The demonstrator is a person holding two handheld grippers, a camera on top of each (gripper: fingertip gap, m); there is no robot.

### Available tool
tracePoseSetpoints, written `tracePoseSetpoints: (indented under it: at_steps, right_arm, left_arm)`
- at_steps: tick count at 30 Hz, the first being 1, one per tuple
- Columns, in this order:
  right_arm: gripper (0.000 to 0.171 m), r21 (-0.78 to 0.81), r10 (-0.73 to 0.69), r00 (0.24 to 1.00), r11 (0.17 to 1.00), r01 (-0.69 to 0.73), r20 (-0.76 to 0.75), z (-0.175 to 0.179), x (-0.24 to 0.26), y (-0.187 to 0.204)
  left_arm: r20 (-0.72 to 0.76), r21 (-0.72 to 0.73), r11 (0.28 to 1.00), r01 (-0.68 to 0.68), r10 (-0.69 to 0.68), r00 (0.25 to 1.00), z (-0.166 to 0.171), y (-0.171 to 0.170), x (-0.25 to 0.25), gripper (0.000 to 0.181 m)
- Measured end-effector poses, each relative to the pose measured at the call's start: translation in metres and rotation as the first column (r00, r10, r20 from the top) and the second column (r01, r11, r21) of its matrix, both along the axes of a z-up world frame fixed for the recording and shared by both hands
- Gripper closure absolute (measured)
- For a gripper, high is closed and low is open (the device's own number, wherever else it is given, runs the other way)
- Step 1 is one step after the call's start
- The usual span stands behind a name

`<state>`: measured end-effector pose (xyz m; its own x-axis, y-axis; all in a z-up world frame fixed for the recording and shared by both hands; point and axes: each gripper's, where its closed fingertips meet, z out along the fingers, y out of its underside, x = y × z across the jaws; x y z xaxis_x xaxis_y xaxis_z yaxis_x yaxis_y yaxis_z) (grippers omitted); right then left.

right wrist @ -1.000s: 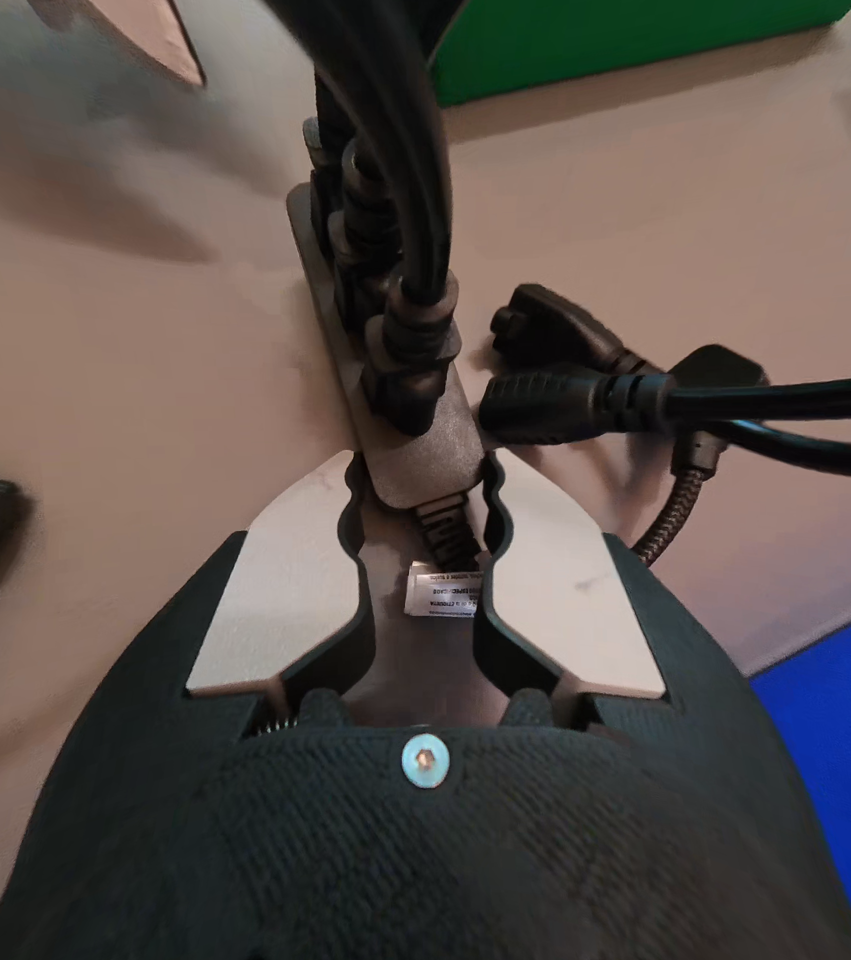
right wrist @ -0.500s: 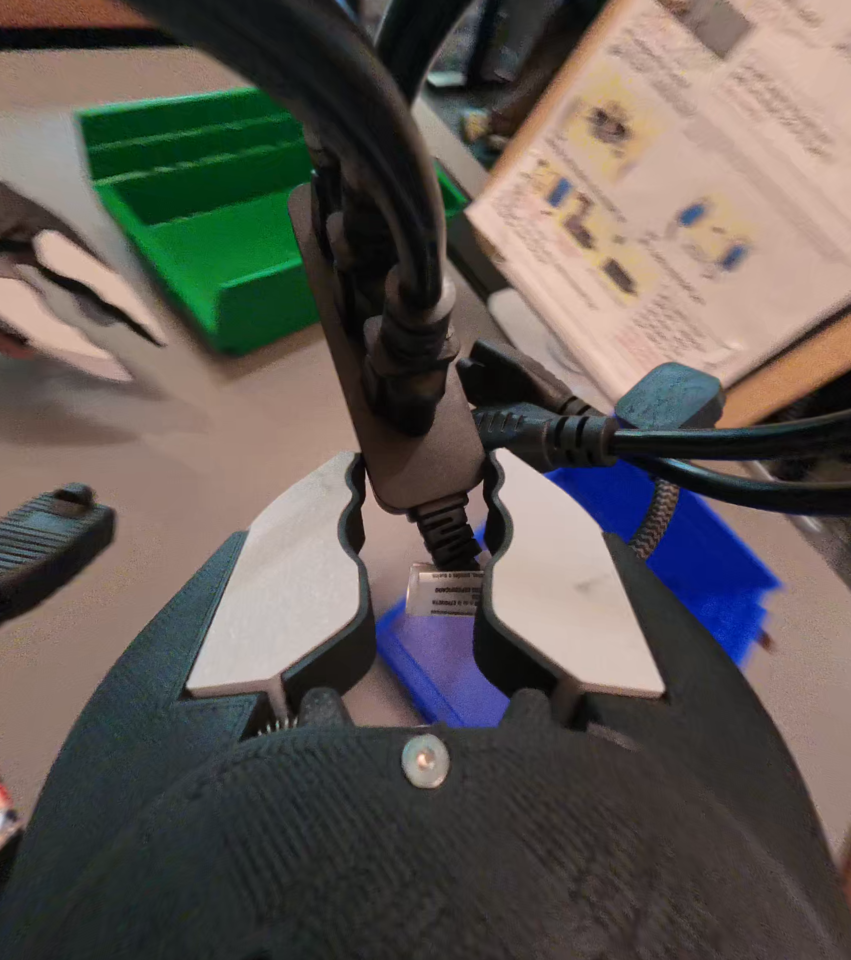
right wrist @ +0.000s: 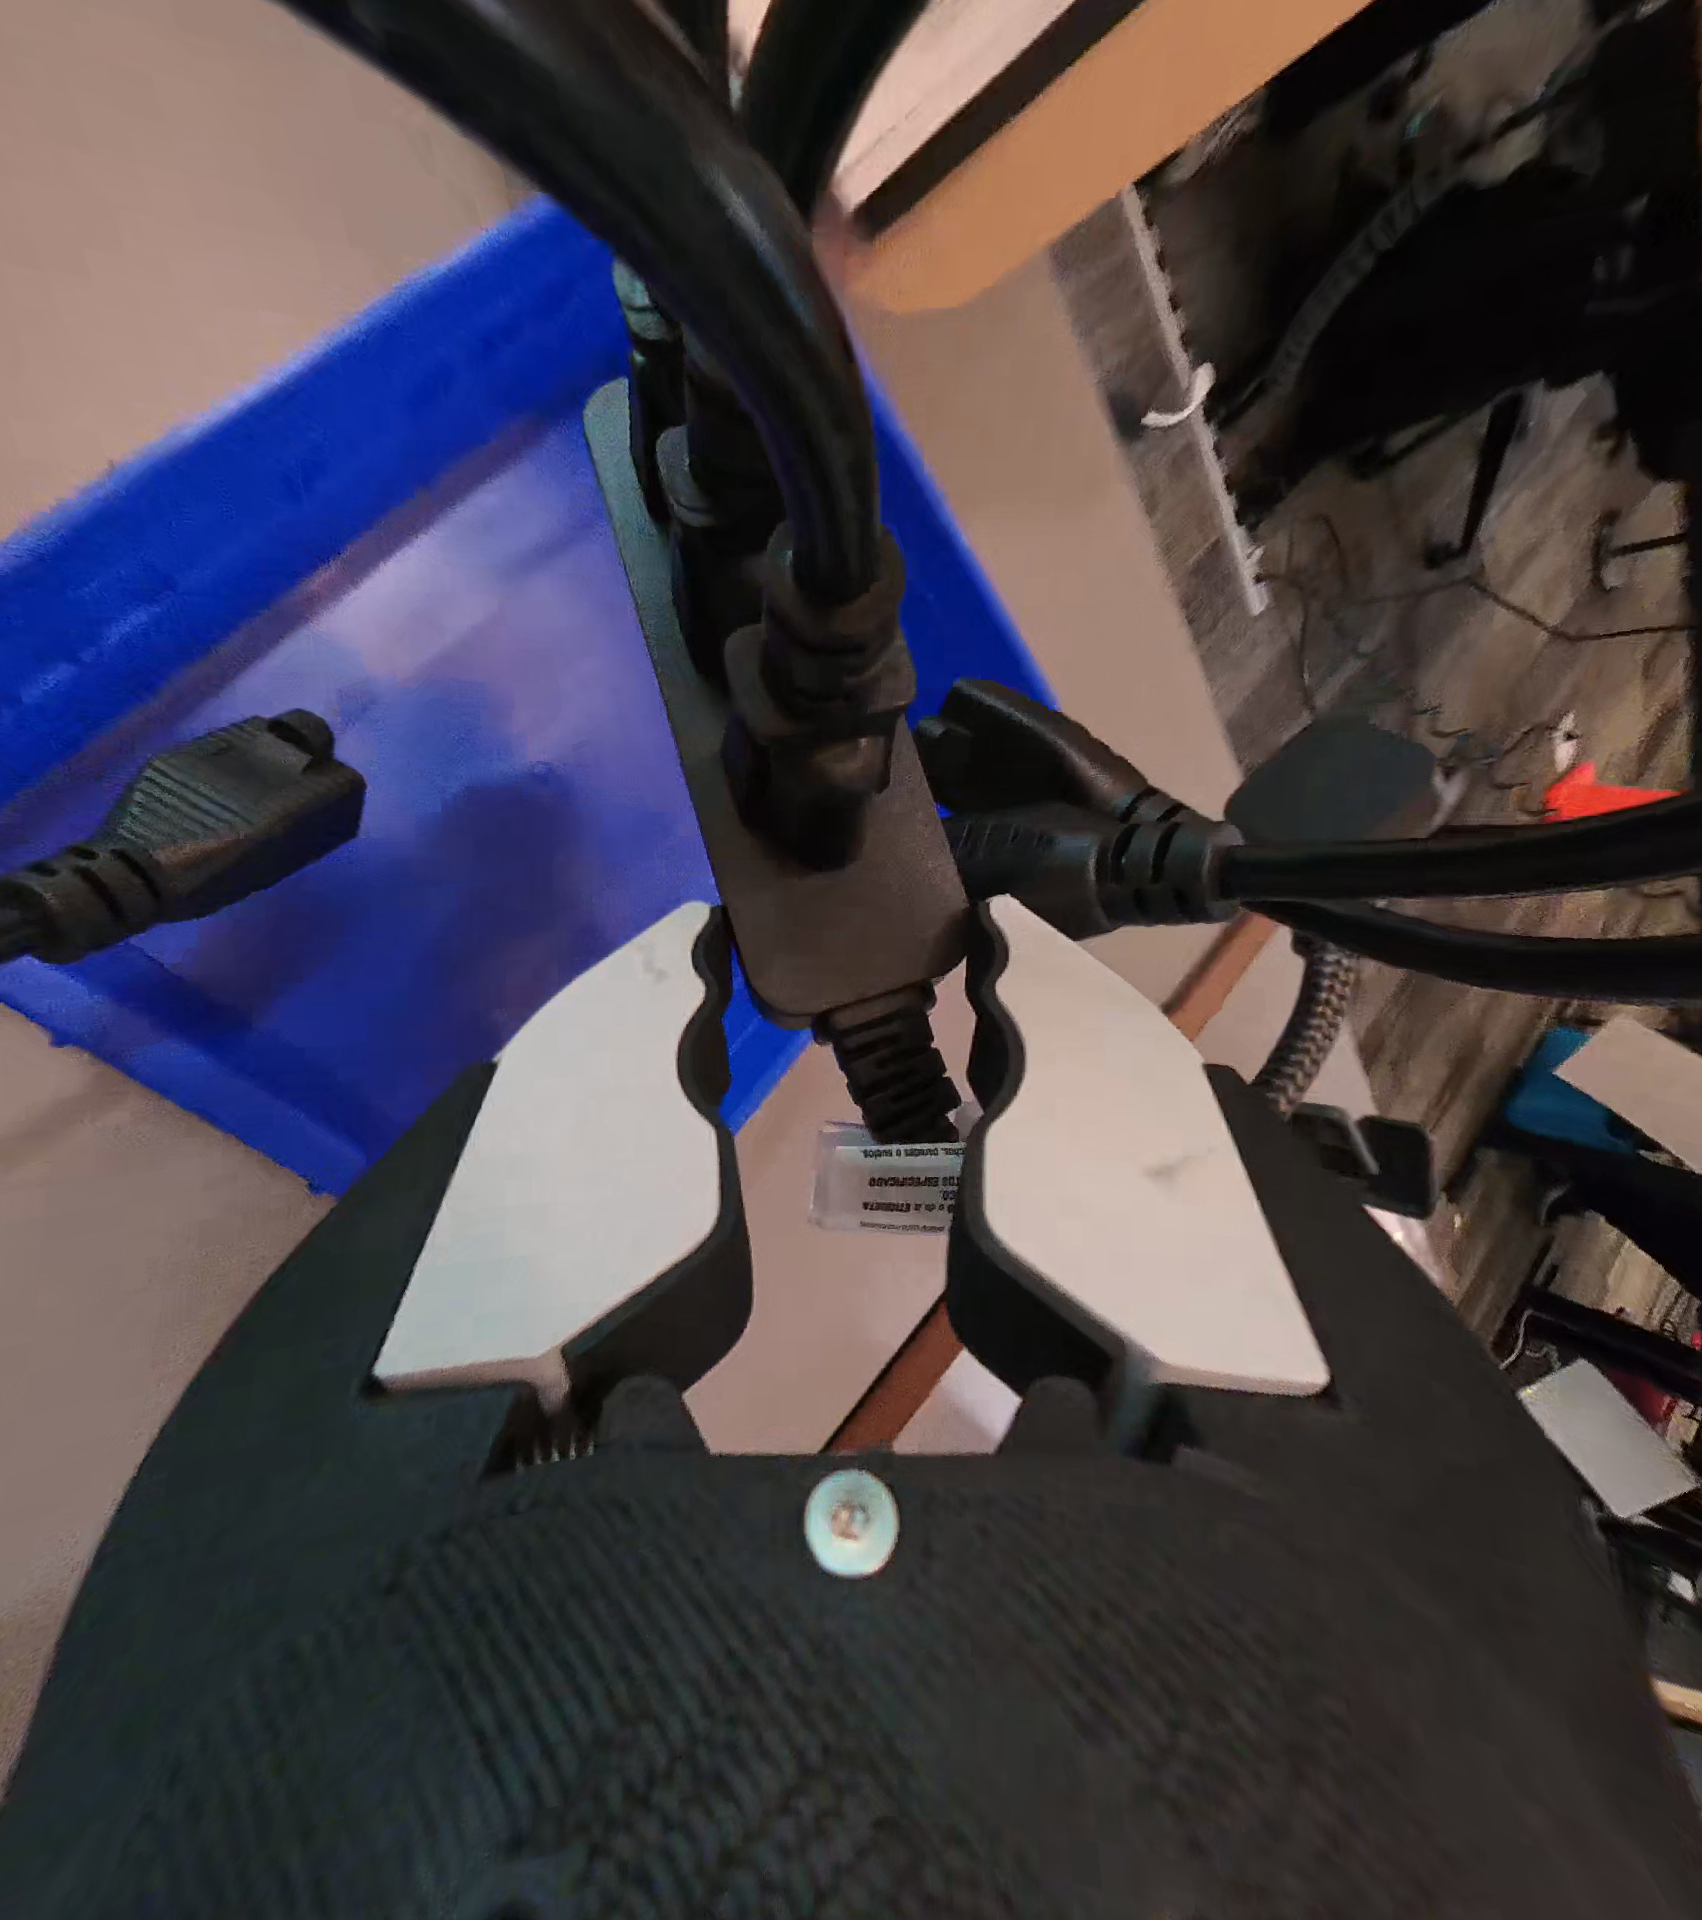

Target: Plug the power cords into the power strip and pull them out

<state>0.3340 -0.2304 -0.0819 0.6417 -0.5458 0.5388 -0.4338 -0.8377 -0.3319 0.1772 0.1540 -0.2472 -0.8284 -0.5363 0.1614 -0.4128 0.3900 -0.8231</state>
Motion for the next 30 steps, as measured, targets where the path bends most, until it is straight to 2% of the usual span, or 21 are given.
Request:
tracePoseSetpoints:
  at_steps: [3, 7, 10, 13, 18, 23, 27, 30]
  right_arm:
    - [0.127, 0.001, 0.015, 0.994, 1.0, -0.015, -0.11, -0.05, -0.001, 0.007]
    - [0.127, 0.091, 0.051, 0.963, 0.995, -0.028, -0.266, -0.117, -0.009, 0.023]
    - [0.125, 0.135, 0.027, 0.949, 0.991, 0.016, -0.313, -0.145, -0.007, 0.027]
    - [0.126, 0.218, -0.035, 0.944, 0.969, 0.112, -0.327, -0.143, 0.0, 0.017]
    - [0.115, 0.18, -0.133, 0.964, 0.968, 0.176, -0.23, -0.119, -0.017, -0.023]
    - [0.112, 0.465, -0.165, 0.985, 0.869, 0.168, -0.048, -0.11, -0.077, -0.012]
    - [0.102, 0.591, -0.223, 0.972, 0.795, 0.137, 0.074, -0.119, -0.122, -0.008]
    - [0.093, 0.637, -0.258, 0.96, 0.759, 0.133, 0.107, -0.126, -0.14, -0.013]
  left_arm:
    - [-0.023, 0.01, 1.0, 0.003, -0.003, 1.0, -0.008, -0.002, 0.001, 0.144]
    - [-0.046, 0.041, 0.999, 0.02, -0.018, 0.999, -0.019, -0.005, -0.002, 0.144]
    - [-0.049, 0.064, 0.997, 0.03, -0.027, 0.998, -0.023, -0.006, -0.002, 0.144]
    - [-0.06, 0.048, 0.998, 0.044, -0.041, 0.997, -0.022, -0.013, -0.004, 0.144]
    - [-0.028, 0.084, 0.993, 0.08, -0.078, 0.997, -0.019, -0.029, -0.01, 0.144]
    - [0.047, 0.061, 0.993, 0.101, -0.104, 0.994, -0.003, -0.065, -0.018, 0.141]
    - [0.118, 0.023, 0.996, 0.092, -0.094, 0.989, 0.009, -0.106, -0.024, 0.13]
    - [0.164, -0.016, 0.999, 0.041, -0.038, 0.986, 0.022, -0.145, -0.015, 0.11]
